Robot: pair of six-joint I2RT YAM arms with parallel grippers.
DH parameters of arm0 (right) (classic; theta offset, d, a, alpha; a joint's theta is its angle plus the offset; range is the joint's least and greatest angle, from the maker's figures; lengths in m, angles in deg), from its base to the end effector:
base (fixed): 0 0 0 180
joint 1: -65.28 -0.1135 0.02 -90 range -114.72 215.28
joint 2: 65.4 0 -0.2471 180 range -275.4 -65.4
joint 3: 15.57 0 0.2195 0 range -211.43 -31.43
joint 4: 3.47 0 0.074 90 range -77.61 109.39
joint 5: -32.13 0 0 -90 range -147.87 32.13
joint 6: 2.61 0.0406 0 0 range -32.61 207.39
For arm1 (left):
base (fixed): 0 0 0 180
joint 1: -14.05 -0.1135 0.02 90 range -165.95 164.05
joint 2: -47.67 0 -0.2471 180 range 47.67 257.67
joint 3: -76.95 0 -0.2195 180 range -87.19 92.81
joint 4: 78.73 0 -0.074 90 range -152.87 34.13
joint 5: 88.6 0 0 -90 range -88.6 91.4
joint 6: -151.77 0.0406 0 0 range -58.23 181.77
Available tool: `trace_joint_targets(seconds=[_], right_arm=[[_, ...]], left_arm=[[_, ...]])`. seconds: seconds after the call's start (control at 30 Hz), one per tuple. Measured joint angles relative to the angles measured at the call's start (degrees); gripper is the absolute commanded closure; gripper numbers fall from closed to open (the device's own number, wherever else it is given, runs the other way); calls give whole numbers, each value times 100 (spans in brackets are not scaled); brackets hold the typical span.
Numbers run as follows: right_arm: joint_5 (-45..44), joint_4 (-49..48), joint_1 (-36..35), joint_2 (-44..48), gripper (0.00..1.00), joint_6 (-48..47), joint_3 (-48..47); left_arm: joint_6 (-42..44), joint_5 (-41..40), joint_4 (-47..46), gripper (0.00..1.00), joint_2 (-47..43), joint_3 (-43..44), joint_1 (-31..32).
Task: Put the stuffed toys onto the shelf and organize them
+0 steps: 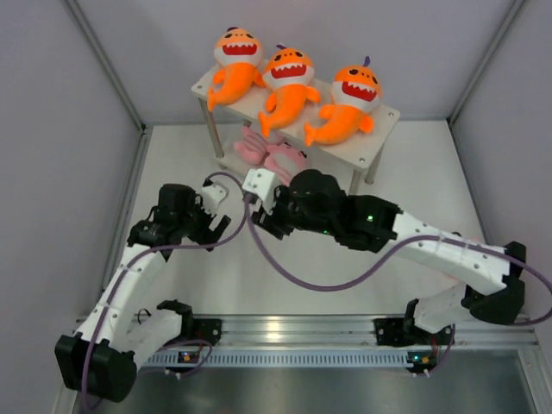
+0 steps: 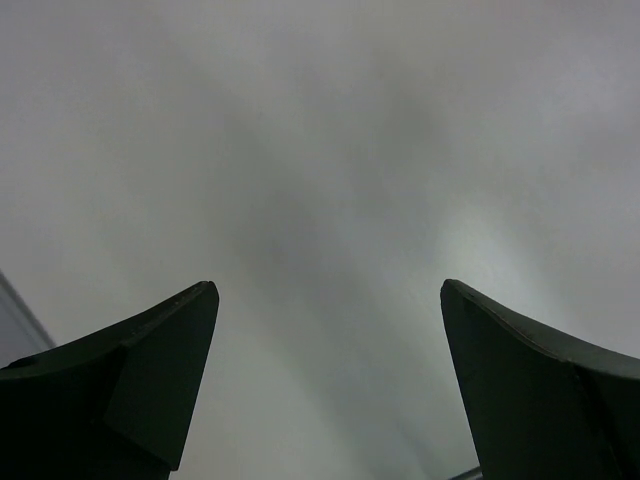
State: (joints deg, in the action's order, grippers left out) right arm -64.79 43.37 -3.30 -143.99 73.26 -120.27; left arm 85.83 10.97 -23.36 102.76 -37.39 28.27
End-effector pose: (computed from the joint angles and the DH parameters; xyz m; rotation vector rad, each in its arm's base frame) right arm 0.1050 0.2543 0.4119 -1.2355 1.5277 0.5148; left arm 0.1683 -0.0496 0.2760 0.8444 2.1842 -0.1116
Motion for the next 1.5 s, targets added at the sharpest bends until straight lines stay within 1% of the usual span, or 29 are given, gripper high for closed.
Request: trace_joint_targets(seconds=[0.03,0.07,0.1,0.2,0.27,0.33,0.4,0.53,0.63,0.73,0.9,1.07,1.2,1.33,1.5], right_arm=[[116,15,9,-162,60,-59,70],[264,33,22,-369,68,-142,151],[374,46,46,-546,72,-203,201],[748,59,249,-1185,80,-332,264],[916,17,531,-1582,88,-350,273],[984,-57,898,-1958,92,-356,271],[970,-210,1268,-2337,92,-369,247],[815,-356,1709,-3029,94,-422,24],[719,-448,1777,-3434,97,-437,-203],[531,-525,1832,-3742,98,-424,-485],[337,-625,2116,-3936,97,-295,-767],[363,-741,2457,-4122,96,-216,-1130],[365,-778,2487,-4481,95,-168,-1530],[385,-772,2490,-4710,94,-111,-1705],[490,-782,2476,-4708,88,-111,-1685]], left_arm=[[4,-138,122,1,-103,-175,-177],[9,-271,225,1,-173,-332,-378],[17,-396,284,1,-234,-483,-643],[28,-579,457,1,-313,-750,-1563],[9,-662,474,1,-310,-813,-2024],[-11,-629,470,1,-308,-833,-2328],[-13,-595,461,1,-308,-833,-2470],[-13,-490,461,1,-308,-833,-2551],[-13,-400,461,1,-308,-835,-2551],[-13,-334,459,1,-308,-835,-2551],[-13,-256,459,1,-306,-835,-2555],[-11,-184,459,1,-293,-835,-2557],[-11,-162,459,1,-269,-835,-2562],[-11,-142,459,1,-269,-835,-2562],[-11,-136,459,1,-269,-835,-2566]])
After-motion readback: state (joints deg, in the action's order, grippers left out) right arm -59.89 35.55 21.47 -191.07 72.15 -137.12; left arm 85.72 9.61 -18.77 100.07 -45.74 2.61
